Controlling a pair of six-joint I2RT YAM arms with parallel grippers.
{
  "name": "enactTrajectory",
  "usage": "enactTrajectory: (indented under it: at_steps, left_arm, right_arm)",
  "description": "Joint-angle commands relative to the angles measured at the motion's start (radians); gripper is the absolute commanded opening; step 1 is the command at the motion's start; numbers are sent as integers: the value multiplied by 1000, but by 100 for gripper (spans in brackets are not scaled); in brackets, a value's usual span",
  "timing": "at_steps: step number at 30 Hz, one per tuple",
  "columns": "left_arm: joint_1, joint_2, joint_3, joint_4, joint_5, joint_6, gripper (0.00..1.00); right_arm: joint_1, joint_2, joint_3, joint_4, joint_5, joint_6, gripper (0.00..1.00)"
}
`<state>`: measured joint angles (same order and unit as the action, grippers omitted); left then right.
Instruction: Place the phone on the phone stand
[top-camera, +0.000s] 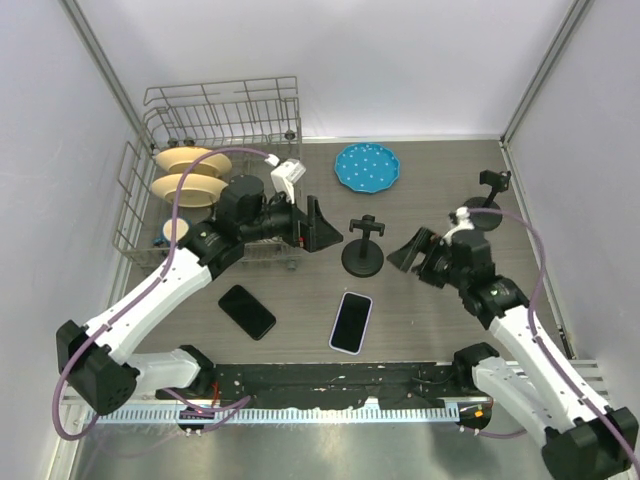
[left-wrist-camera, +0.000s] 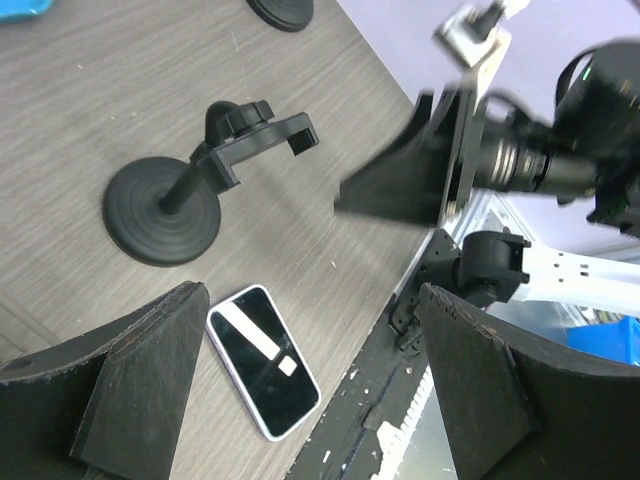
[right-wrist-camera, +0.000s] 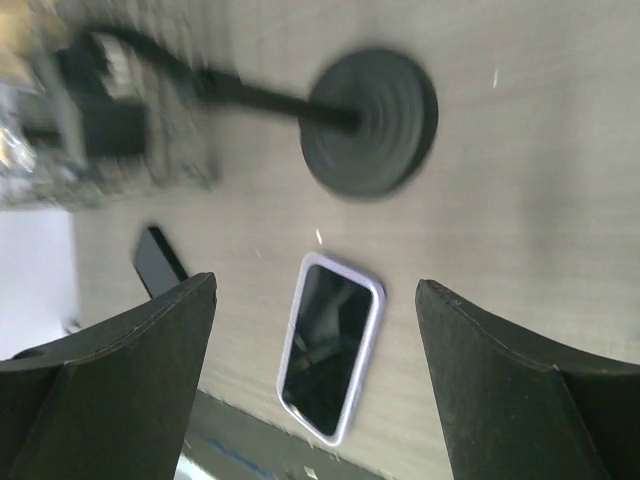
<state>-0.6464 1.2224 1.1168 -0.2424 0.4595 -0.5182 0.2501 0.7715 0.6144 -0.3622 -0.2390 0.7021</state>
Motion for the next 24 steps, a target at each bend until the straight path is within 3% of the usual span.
enactTrajectory:
  at_steps: [1,8,12,16,19,24]
  left_arm:
    - [-4,-66,51,-12,-65,52,91]
    - [-2,-93,44,-28,-145,90,91]
    - [-4,-84,47,-40,-168,96,91]
    - [-4,-80,49,-43,-174,98,91]
    - [-4,-78,46,-41,-174,101,91]
    - [-4,-73,51,-51,-176,103,91]
  right_arm:
    - [232,-61,-57,-224,313,94,86]
    - [685,81,-98,-158,654,417,89]
    - [878,373,37,-202,842,595,90]
    - [914,677,237,-380,892,730,97]
    - [934,819,352,-422,876,783,99]
    - [954,845,338,-362,850,869,99]
